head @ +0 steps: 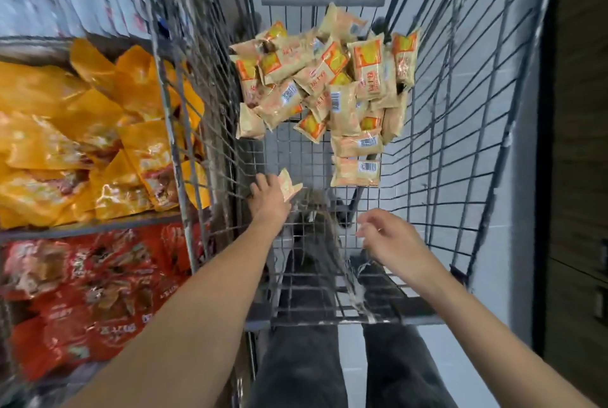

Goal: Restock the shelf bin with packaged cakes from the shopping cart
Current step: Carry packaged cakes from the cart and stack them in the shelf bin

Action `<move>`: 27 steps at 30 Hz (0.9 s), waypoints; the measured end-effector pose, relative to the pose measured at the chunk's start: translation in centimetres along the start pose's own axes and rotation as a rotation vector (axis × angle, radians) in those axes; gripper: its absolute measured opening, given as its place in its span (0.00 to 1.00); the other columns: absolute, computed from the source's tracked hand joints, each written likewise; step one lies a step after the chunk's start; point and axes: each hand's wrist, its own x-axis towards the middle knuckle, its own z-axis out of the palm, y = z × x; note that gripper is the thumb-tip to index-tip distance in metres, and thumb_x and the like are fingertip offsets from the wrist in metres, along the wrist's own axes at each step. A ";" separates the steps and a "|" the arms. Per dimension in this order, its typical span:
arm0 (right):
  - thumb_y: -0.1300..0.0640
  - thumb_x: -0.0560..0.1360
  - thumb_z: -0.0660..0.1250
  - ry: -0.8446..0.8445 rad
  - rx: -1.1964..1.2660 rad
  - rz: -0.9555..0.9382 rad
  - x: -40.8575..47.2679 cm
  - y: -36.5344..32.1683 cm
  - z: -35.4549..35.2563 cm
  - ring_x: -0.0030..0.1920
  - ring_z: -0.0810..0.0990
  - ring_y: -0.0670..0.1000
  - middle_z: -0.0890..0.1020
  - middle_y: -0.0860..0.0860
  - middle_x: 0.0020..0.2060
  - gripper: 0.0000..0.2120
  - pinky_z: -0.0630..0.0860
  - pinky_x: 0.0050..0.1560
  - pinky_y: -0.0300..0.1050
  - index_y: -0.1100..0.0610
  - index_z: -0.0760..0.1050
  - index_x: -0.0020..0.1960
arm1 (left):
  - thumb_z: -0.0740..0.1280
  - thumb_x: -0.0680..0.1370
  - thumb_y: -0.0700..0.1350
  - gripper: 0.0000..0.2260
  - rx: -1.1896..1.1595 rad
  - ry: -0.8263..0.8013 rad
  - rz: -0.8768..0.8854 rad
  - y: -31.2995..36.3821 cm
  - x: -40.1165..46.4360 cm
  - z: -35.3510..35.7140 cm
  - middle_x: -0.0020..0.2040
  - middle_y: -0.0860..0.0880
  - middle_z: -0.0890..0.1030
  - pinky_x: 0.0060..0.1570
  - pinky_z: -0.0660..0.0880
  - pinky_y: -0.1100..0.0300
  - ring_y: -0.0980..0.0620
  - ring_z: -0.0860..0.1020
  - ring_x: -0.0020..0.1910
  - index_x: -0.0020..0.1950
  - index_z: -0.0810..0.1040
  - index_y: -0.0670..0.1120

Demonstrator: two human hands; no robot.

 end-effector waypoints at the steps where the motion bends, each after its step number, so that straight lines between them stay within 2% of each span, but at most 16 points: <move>1: 0.53 0.80 0.56 -0.001 0.009 -0.001 0.1 -0.1 -0.2 0.35 0.80 0.39 0.81 0.44 0.42 0.07 0.69 0.36 0.38 0.44 0.72 0.49 | 0.71 0.73 0.46 0.29 -0.045 0.046 0.008 0.0 -0.1 0.0 0.65 0.42 0.62 0.55 0.71 0.50 0.41 0.65 0.64 0.68 0.62 0.42; 3: 0.53 0.80 0.55 0.003 0.043 -0.003 0.1 -0.5 -0.5 0.33 0.80 0.37 0.81 0.46 0.43 0.08 0.70 0.35 0.37 0.44 0.72 0.49 | 0.71 0.73 0.46 0.27 -0.284 0.065 -0.029 0.6 -0.6 -0.8 0.64 0.43 0.65 0.55 0.72 0.51 0.42 0.69 0.62 0.66 0.63 0.42; 6: 0.55 0.79 0.56 0.033 0.117 0.000 0.1 -1.2 -1.1 0.34 0.81 0.40 0.80 0.48 0.44 0.08 0.71 0.34 0.33 0.46 0.73 0.49 | 0.70 0.74 0.47 0.25 -0.836 -0.042 -0.067 2.5 -2.6 -3.5 0.60 0.47 0.72 0.41 0.74 0.63 0.49 0.75 0.50 0.63 0.59 0.48; 7: 0.55 0.79 0.56 0.048 0.113 0.003 0.1 -1.3 -1.2 0.37 0.81 0.41 0.80 0.46 0.45 0.08 0.71 0.36 0.35 0.47 0.74 0.50 | 0.69 0.75 0.46 0.22 -0.977 -0.093 -0.053 3.2 -3.6 -4.4 0.60 0.47 0.73 0.42 0.75 0.63 0.51 0.76 0.49 0.60 0.58 0.49; 9: 0.55 0.79 0.57 0.094 0.104 0.005 0.1 -1.5 -1.5 0.42 0.79 0.42 0.78 0.42 0.45 0.07 0.71 0.38 0.37 0.47 0.73 0.50 | 0.68 0.76 0.43 0.18 -1.287 -0.258 -0.045 4.4 -5.7 -6.0 0.61 0.44 0.75 0.53 0.78 0.53 0.50 0.79 0.51 0.60 0.62 0.47; 12: 0.56 0.80 0.56 0.172 0.157 -0.049 -0.3 -2.1 -1.7 0.43 0.75 0.36 0.76 0.40 0.44 0.08 0.69 0.38 0.30 0.44 0.69 0.50 | 0.65 0.77 0.39 0.20 -1.680 -0.599 0.041 5.4 -8.8 -7.6 0.63 0.39 0.76 0.61 0.73 0.46 0.44 0.78 0.57 0.67 0.66 0.40; 14: 0.56 0.81 0.55 0.200 0.260 -0.106 -0.7 -2.8 -1.7 0.43 0.75 0.30 0.74 0.39 0.45 0.10 0.69 0.38 0.24 0.42 0.69 0.47 | 0.60 0.78 0.38 0.20 -1.737 -0.728 0.066 5.9 -10.1 -8.2 0.64 0.37 0.74 0.63 0.70 0.44 0.41 0.75 0.60 0.70 0.65 0.38; 15: 0.56 0.82 0.54 0.203 0.324 -0.117 -0.9 -2.9 -1.7 0.41 0.74 0.27 0.74 0.39 0.44 0.12 0.68 0.36 0.22 0.42 0.70 0.45 | 0.58 0.78 0.38 0.19 -1.737 -0.765 0.081 6.1 -10.7 -8.4 0.64 0.37 0.74 0.62 0.72 0.44 0.41 0.74 0.60 0.70 0.65 0.38; 17: 0.54 0.82 0.53 0.168 0.402 -0.102 -1.1 -3.1 -1.7 0.38 0.74 0.26 0.76 0.41 0.44 0.12 0.68 0.32 0.21 0.42 0.71 0.45 | 0.57 0.78 0.38 0.19 -1.723 -0.812 0.114 6.7 -11.7 -8.6 0.60 0.41 0.77 0.52 0.78 0.51 0.45 0.77 0.55 0.69 0.67 0.40; 19: 0.51 0.82 0.52 0.112 0.445 -0.056 -1.0 -2.8 -1.7 0.42 0.76 0.29 0.78 0.46 0.50 0.11 0.70 0.34 0.22 0.42 0.72 0.51 | 0.56 0.78 0.38 0.18 -1.712 -0.804 0.131 7.1 -12.2 -8.5 0.57 0.42 0.77 0.46 0.79 0.55 0.48 0.78 0.52 0.68 0.67 0.41; 21: 0.49 0.82 0.52 0.077 0.504 -0.024 -0.9 -2.4 -1.6 0.47 0.77 0.33 0.78 0.46 0.54 0.11 0.72 0.40 0.26 0.43 0.72 0.57 | 0.54 0.79 0.36 0.17 -1.716 -0.773 0.118 7.3 -12.4 -8.3 0.59 0.41 0.76 0.50 0.78 0.53 0.46 0.77 0.55 0.68 0.67 0.40; 24: 0.44 0.80 0.55 0.053 0.505 -0.014 -1.0 -1.7 -1.6 0.50 0.79 0.36 0.81 0.40 0.52 0.10 0.74 0.47 0.36 0.40 0.73 0.57 | 0.53 0.80 0.34 0.18 -1.656 -0.729 0.097 7.5 -12.3 -8.1 0.64 0.38 0.74 0.59 0.74 0.50 0.43 0.74 0.61 0.70 0.67 0.39; 27: 0.45 0.78 0.61 0.075 0.409 0.010 -0.9 -1.2 -1.6 0.46 0.79 0.37 0.81 0.39 0.47 0.06 0.73 0.43 0.36 0.40 0.73 0.53 | 0.57 0.80 0.34 0.15 -1.438 -0.642 0.083 7.0 -11.8 -7.5 0.62 0.39 0.77 0.60 0.74 0.51 0.43 0.76 0.61 0.66 0.70 0.38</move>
